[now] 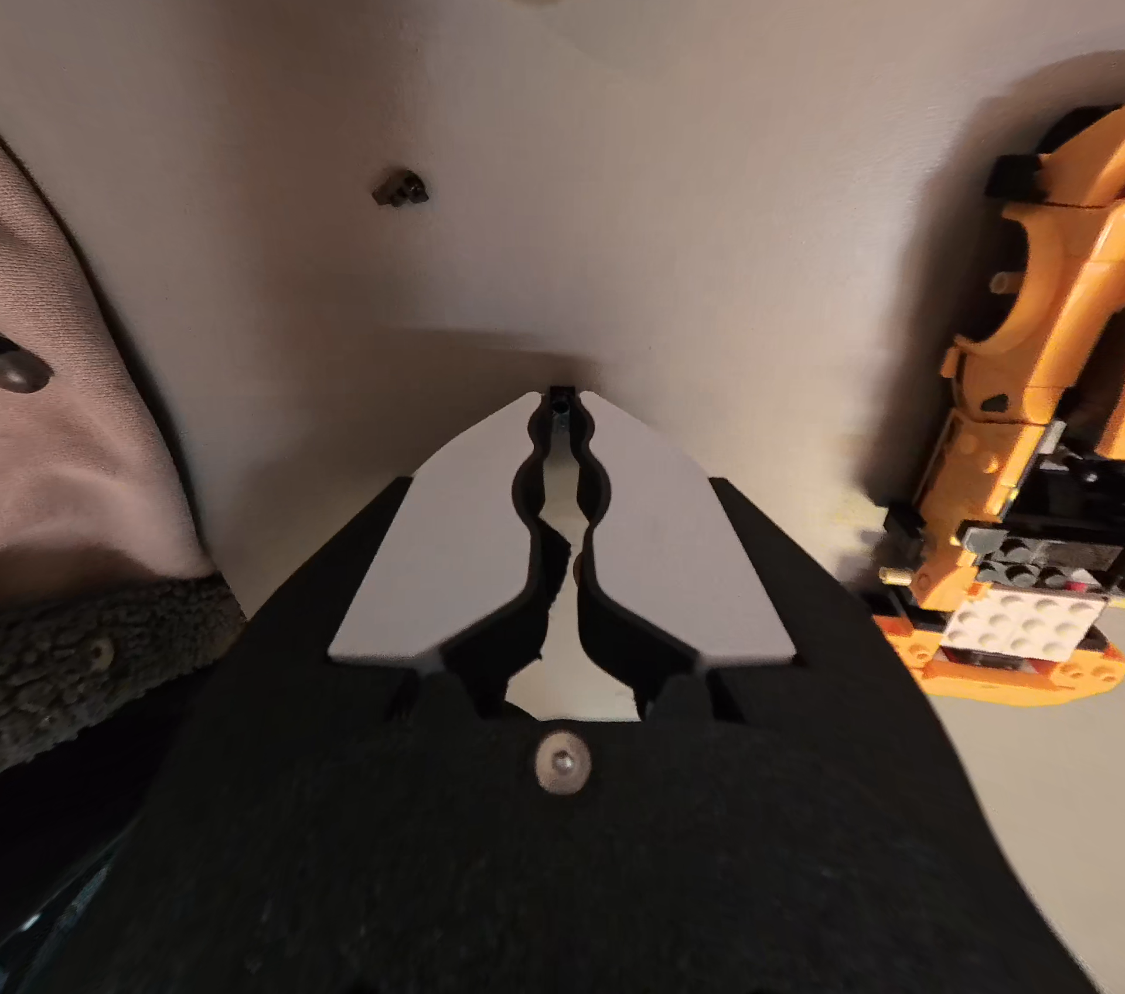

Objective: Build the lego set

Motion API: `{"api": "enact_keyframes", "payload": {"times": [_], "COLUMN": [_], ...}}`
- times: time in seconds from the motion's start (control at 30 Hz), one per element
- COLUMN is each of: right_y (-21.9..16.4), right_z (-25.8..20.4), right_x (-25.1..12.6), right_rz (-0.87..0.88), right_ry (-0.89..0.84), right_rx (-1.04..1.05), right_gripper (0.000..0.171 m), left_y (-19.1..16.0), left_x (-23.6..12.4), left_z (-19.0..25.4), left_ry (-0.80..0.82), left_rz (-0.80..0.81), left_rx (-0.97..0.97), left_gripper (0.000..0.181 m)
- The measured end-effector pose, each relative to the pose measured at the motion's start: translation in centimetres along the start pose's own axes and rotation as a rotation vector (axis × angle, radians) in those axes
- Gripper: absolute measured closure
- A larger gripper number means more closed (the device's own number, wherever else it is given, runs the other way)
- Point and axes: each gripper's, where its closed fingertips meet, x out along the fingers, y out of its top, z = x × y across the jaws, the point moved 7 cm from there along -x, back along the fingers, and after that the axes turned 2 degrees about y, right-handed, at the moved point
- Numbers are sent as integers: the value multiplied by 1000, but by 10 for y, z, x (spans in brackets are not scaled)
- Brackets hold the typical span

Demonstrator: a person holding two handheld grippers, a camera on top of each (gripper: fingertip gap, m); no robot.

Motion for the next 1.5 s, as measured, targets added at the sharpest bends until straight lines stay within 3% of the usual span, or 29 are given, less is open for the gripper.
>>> {"api": "enact_keyframes", "payload": {"times": [0.47, 0.63, 0.73, 1.03, 1.2, 1.5], "right_y": [-2, -17, -23, -34, -37, -52], "right_z": [3, -4, -16, -41, -43, -44], "right_x": [5, 6, -2, -24, -28, -29], "right_rz": [-46, 108, 289, 697, 772, 855], "right_ry": [74, -8, -87, -426, -546, -613], "right_rx": [11, -80, -173, -331, -378, -420], "right_gripper": [165, 165, 166, 166, 166, 166], "left_y": [0, 1, 4, 28, 36, 41], "left_x": [2, 1, 0, 6, 24, 32], "left_z": [3, 4, 5, 18, 23, 26], "left_ry": [2, -10, -41, -267, -338, -512], "left_rz": [-11, 5, 36, 180, 157, 208], "left_rx": [28, 27, 0, -209, -320, -456], "left_gripper": [178, 177, 174, 168, 160, 171]}}
